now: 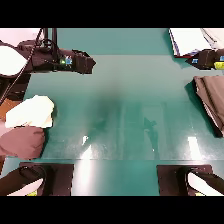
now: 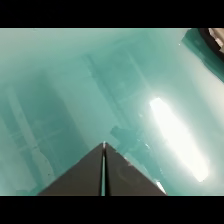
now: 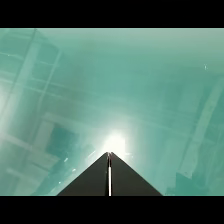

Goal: Fold the shirts.

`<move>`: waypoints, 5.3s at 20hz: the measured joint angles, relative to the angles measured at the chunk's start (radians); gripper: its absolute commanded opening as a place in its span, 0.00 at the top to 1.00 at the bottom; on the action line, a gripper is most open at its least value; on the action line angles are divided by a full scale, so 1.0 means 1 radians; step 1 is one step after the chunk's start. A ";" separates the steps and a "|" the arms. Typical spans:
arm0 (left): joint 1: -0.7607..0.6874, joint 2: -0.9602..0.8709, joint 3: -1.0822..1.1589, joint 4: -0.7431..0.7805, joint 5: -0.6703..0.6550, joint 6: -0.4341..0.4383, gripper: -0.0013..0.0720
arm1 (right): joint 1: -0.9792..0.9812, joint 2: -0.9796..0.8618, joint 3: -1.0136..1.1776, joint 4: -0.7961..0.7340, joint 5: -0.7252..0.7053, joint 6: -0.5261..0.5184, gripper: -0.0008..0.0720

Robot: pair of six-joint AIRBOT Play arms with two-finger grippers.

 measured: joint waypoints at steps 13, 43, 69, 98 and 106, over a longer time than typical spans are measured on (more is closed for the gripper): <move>0.001 0.000 0.000 0.003 0.033 0.000 0.95 | 0.001 0.000 0.000 0.001 0.006 0.000 0.97; 0.515 0.100 -0.130 0.324 -0.348 0.029 0.95 | 0.001 0.017 0.001 0.011 -0.052 0.000 0.97; -0.012 -0.361 0.336 0.141 -0.298 0.049 0.22 | 0.001 0.235 0.001 0.002 -0.239 0.000 0.97; 0.274 -0.270 -0.292 -0.345 -0.130 0.233 0.95 | -0.262 0.140 -0.517 -0.001 0.060 0.021 0.35; 0.274 -0.246 -0.267 -0.316 -0.152 0.236 0.95 | -0.105 -0.075 -0.748 0.102 -0.115 -0.039 0.35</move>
